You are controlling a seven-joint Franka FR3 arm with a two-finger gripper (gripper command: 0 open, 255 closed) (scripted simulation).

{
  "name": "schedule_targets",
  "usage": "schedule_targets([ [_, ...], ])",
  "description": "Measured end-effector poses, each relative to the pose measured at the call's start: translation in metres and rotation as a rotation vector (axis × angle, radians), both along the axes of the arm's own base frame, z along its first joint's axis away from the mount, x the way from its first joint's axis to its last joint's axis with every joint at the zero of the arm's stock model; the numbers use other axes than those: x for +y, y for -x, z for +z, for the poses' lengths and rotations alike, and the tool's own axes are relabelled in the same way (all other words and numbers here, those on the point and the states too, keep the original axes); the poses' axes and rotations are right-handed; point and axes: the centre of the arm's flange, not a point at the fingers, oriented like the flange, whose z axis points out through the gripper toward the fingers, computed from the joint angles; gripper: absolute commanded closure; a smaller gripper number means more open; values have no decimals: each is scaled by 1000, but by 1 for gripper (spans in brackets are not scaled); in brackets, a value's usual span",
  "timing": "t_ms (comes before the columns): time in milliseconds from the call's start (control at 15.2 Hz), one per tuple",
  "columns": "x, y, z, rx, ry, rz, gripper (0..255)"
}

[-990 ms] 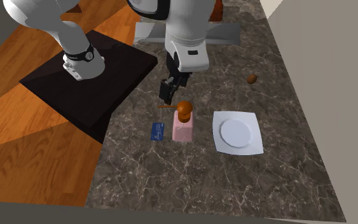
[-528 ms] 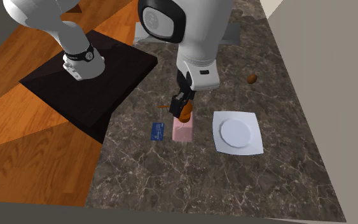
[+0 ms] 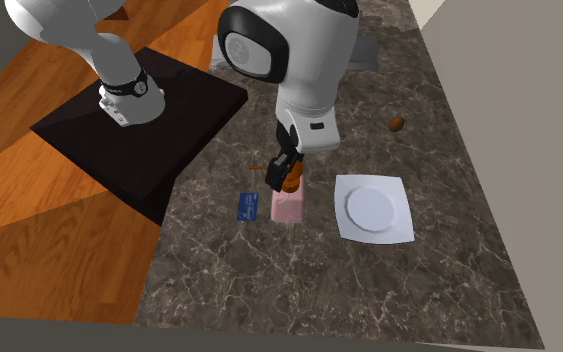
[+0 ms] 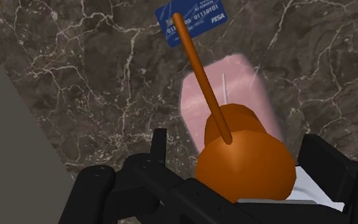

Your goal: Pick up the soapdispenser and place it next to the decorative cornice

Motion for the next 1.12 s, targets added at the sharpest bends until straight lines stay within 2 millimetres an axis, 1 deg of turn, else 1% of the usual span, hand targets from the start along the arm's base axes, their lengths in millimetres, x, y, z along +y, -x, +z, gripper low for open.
schedule_targets([
  [132,0,0,0,0,0,0,0],
  [198,0,0,0,0,0,0,255],
  [858,0,0,0,0,0,0,255],
  [1122,1,-1,16,0,0,0,255],
])
